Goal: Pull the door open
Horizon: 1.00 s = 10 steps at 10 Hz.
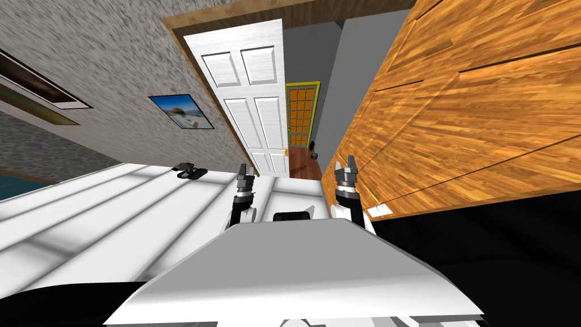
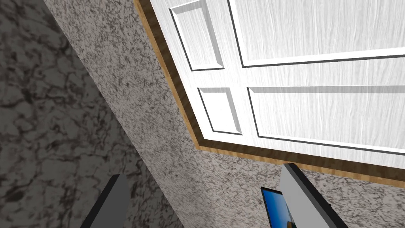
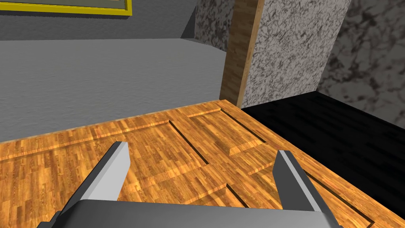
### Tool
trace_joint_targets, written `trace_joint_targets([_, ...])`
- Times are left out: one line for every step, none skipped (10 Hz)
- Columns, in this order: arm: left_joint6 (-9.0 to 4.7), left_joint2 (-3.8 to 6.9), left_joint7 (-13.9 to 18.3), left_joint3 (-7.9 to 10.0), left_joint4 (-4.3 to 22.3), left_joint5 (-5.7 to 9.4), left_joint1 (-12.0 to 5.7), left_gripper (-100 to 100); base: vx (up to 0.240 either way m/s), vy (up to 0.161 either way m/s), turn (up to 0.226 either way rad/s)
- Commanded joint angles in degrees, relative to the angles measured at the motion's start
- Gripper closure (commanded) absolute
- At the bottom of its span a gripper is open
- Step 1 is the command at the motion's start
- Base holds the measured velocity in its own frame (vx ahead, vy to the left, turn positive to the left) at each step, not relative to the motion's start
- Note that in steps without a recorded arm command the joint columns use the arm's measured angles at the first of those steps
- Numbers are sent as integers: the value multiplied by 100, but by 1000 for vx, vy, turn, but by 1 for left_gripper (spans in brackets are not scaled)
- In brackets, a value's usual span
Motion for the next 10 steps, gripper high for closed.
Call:
trace_joint_targets([-23,26,28,9,197,16,-65,-100,100,-24,-52])
trace_joint_targets([-41,44,47,17,317,26,-101,-100,93,-41,-45])
trace_joint_targets([-62,62,67,25,450,39,-141,-100,106,-50,-43])
trace_joint_targets([-82,80,88,34,582,51,-180,-100,119,-30,-39])
trace_joint_targets([-102,98,108,42,715,63,-220,-100,103,-29,-54])
trace_joint_targets([-122,116,129,50,847,75,-260,-100,83,-26,-52])
trace_joint_targets([-142,134,149,59,980,87,-300,-100,90,-11,-47])
trace_joint_targets([-164,151,171,68,1121,100,-342,-100,96,-32,-53])
trace_joint_targets([-185,169,193,76,1262,113,-384,-100,92,-17,-54])
trace_joint_targets([-207,186,215,85,1403,125,-426,-100,101,-10,-49])
